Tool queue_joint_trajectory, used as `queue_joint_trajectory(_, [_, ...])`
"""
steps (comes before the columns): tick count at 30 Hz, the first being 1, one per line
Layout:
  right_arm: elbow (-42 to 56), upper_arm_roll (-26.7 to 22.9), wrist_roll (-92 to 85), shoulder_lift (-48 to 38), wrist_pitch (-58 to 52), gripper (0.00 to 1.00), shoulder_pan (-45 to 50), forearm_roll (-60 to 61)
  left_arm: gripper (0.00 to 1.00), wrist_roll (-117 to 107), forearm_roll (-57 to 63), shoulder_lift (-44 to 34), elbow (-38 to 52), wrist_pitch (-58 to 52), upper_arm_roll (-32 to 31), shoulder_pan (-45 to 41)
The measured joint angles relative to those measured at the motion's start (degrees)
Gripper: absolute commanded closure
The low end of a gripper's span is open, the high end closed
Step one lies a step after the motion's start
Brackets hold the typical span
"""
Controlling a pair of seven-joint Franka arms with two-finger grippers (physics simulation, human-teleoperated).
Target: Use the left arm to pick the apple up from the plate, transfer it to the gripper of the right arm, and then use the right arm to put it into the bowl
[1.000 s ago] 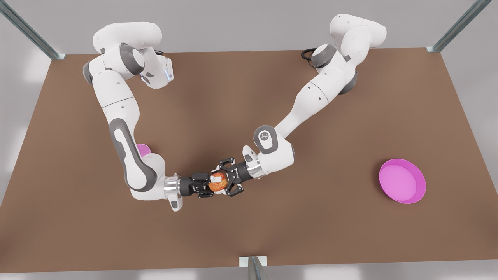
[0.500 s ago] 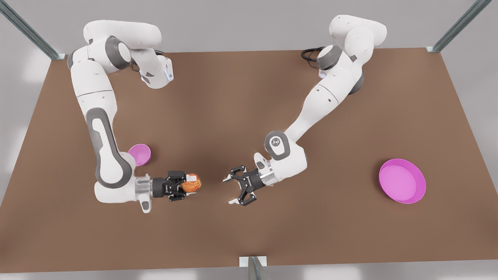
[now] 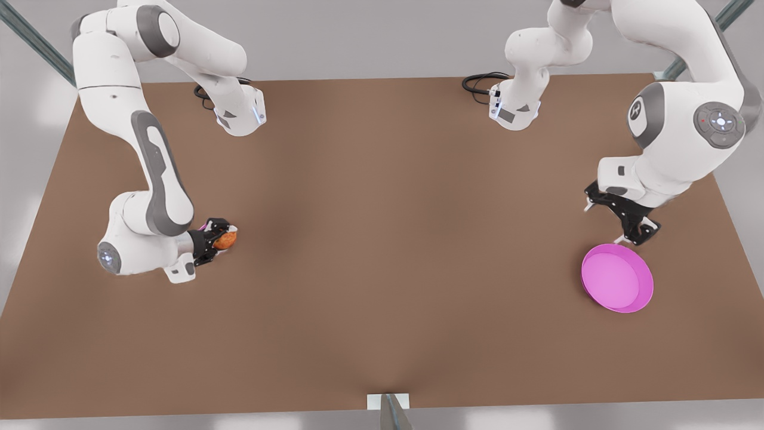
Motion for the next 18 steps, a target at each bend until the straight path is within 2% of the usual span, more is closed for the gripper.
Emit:
queue_joint_trajectory(6, [-4.6, -0.1, 0.0, 0.5, 7.5, 0.40, -2.5, -6.3, 0.00, -16.5, -0.5, 5.0, 4.7, -5.0, 1.8, -1.2])
queue_joint_trajectory(16, [-10.4, -0.1, -2.4, 0.6, 15.3, 0.39, -4.5, -10.4, 0.00, -40.5, -0.7, 6.3, 5.4, -7.1, 1.9, -1.1])
queue_joint_trajectory(18, [-10.8, -0.1, -2.9, 0.5, 16.1, 0.34, -4.6, -10.7, 0.00, -44.2, -0.7, 6.5, 5.4, -7.1, 1.9, -1.2])
